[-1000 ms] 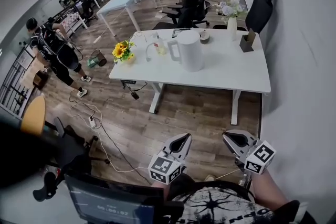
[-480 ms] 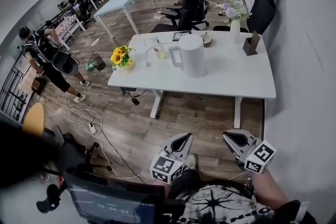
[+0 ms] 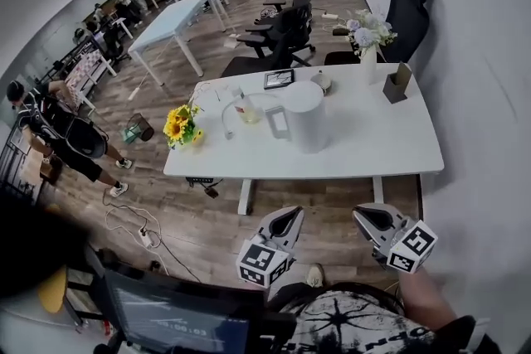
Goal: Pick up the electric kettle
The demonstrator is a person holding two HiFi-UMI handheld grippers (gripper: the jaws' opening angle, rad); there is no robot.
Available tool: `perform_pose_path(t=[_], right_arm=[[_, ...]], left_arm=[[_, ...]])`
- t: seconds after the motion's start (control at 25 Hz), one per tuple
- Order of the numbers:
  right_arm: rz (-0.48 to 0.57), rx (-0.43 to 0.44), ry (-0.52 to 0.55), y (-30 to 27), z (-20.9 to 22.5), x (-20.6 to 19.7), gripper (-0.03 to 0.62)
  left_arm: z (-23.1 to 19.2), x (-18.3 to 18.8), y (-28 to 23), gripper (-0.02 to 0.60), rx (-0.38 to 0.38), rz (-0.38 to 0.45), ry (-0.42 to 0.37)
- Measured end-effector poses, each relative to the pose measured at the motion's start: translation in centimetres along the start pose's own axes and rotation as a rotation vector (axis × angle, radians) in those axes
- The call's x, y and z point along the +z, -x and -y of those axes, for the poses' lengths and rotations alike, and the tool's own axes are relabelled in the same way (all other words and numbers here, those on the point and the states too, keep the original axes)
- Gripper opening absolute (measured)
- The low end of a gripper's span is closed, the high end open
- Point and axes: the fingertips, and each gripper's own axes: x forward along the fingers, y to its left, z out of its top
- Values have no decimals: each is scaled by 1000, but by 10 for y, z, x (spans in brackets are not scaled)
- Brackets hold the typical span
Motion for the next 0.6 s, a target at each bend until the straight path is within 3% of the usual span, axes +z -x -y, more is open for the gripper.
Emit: perform_pose_path(t=[0.6], right_arm=[[-35, -108, 26, -88, 24, 1, 23]], left_arm=[[-93, -9, -20, 9, -97, 12, 25]])
